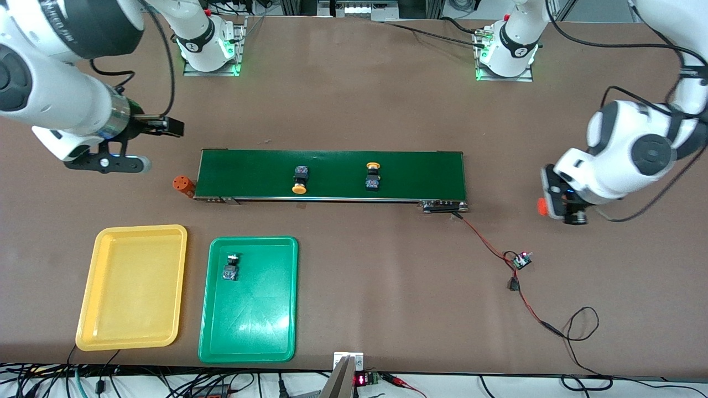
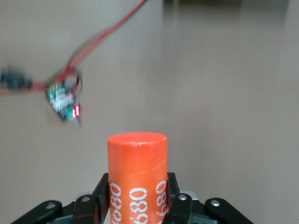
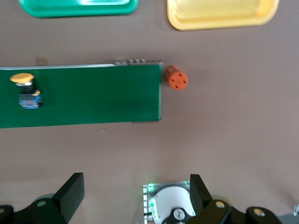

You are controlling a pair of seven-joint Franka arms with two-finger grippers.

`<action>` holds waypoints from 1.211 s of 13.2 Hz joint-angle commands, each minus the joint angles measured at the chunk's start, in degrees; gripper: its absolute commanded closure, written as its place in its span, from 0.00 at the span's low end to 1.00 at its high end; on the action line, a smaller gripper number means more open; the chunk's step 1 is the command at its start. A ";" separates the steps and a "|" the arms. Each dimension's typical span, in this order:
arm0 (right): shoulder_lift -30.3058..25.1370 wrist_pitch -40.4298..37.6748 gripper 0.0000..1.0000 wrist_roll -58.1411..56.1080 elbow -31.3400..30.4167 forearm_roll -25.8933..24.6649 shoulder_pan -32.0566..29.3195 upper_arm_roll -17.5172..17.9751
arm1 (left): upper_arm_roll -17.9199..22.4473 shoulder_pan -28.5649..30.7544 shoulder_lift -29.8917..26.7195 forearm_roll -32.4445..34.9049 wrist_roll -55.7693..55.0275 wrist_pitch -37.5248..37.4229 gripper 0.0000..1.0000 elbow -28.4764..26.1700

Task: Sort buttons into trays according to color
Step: 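Put the cylinder on the belt while the right gripper reaches the belt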

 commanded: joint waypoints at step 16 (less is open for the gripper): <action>7.68 13.79 0.00 1.39 0.75 1.57 3.60 -0.01 | -8.00 -14.38 4.17 -9.95 1.77 7.69 1.00 -5.58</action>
